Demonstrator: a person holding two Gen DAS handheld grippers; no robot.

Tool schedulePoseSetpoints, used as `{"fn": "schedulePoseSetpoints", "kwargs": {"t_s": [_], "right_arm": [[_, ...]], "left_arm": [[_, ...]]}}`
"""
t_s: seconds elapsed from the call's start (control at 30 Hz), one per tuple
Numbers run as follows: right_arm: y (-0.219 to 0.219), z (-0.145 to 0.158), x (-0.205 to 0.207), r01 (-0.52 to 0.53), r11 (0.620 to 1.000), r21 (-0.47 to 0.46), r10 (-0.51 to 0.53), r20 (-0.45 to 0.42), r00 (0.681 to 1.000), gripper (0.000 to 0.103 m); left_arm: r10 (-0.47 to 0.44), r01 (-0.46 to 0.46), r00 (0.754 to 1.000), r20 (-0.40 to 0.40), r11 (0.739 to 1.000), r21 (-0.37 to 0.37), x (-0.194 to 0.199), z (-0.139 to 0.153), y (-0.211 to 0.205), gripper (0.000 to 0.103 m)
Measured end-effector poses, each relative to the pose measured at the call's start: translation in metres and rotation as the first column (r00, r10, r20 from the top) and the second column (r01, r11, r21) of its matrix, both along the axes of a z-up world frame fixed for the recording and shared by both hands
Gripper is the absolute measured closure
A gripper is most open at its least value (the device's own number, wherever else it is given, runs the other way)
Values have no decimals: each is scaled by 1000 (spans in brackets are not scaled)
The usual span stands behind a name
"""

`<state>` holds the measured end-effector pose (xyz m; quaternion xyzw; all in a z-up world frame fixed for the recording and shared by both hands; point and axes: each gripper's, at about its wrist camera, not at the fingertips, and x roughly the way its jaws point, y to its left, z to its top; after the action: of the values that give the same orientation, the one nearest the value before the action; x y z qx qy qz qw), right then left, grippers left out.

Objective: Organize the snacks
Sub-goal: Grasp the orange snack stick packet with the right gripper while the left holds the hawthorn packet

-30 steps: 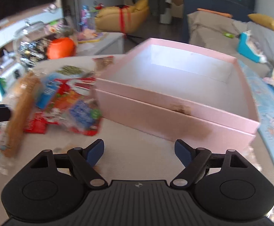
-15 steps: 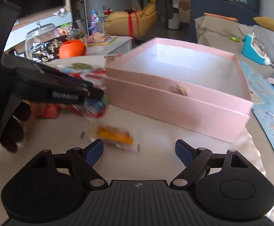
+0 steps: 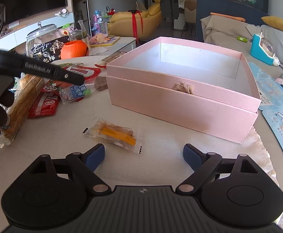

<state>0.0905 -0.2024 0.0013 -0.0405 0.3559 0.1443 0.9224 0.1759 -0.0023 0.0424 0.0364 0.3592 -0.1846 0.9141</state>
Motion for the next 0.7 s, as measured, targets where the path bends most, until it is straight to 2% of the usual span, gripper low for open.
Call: {"fn": "schedulePoseSetpoints", "kwargs": {"t_s": [0.07,0.13,0.23,0.33,0.37,0.43,0.5,0.6,0.7], "right_arm": [[0,0,0,0,1000,0,0,0,1000,14],[0,0,0,0,1000,0,0,1,1000,14],[0,0,0,0,1000,0,0,1,1000,14],[-1,0,1,-2,1000,5,2,0,1000,13],[0,-1,1,-4,1000,8,4,-1,1000,12],[-1,-1,2,-7,1000,11,7,-3,1000,11],[0,-1,2,-7,1000,11,7,-2,1000,11],[0,-1,1,-7,1000,8,7,-2,1000,11],[-3,0,0,3,1000,16,-3,4,1000,11]], "left_arm": [[-18,18,1000,-7,998,63,12,-4,-13,75],[-34,39,998,-48,993,110,26,-13,-26,74],[-64,68,997,-31,989,135,36,-20,-32,67],[-31,34,999,-42,996,87,45,-21,-25,63],[-16,20,999,-47,996,82,47,-22,-23,57],[11,-4,997,-76,995,95,55,-28,-22,55],[22,-16,997,-72,996,84,56,-29,-21,56],[40,-31,993,-110,996,82,47,-24,-21,60],[37,-35,985,-166,999,13,14,-20,-19,61]]}}
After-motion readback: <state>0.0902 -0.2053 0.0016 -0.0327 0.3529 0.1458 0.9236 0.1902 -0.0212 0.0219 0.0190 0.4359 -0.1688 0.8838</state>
